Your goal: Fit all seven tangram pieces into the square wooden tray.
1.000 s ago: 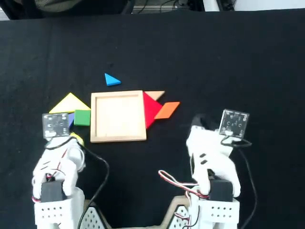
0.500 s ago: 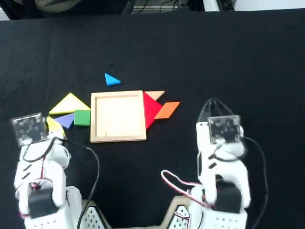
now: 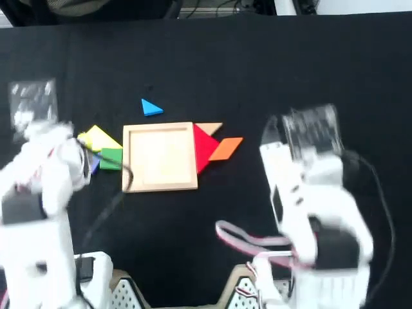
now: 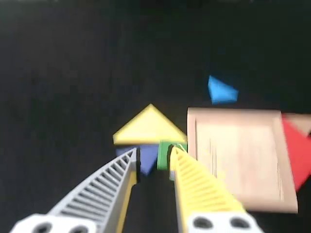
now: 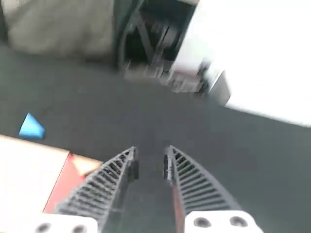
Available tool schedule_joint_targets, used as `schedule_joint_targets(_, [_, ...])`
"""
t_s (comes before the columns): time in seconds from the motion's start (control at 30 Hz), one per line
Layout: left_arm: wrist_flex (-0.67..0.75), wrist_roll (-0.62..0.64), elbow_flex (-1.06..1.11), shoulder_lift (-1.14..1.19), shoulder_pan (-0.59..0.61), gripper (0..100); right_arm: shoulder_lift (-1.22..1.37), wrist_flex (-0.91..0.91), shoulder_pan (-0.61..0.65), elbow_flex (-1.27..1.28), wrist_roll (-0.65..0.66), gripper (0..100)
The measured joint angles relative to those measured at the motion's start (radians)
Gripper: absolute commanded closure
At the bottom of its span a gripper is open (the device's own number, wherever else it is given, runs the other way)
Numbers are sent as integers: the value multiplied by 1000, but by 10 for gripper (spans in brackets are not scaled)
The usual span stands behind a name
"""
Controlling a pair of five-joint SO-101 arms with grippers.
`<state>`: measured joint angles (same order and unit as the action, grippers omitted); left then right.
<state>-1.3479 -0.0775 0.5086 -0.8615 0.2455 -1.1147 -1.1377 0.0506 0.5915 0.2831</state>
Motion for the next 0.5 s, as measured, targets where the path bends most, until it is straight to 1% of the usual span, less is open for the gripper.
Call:
schedule_joint_targets(0.1, [-72,-2,-127,235,-2,873,239,-68,29,-133,0,884])
schedule_joint_targets(0.23, [-80,-2,-212,505,-2,873,525,-130,31,-321,-5,884])
schedule_joint_targets(0.37, [-9,9,-224,703,-2,873,769,-181,61,-489,-5,884])
schedule_joint_targets(0.5, [121,55,-201,809,-2,873,964,-226,110,-601,-5,884])
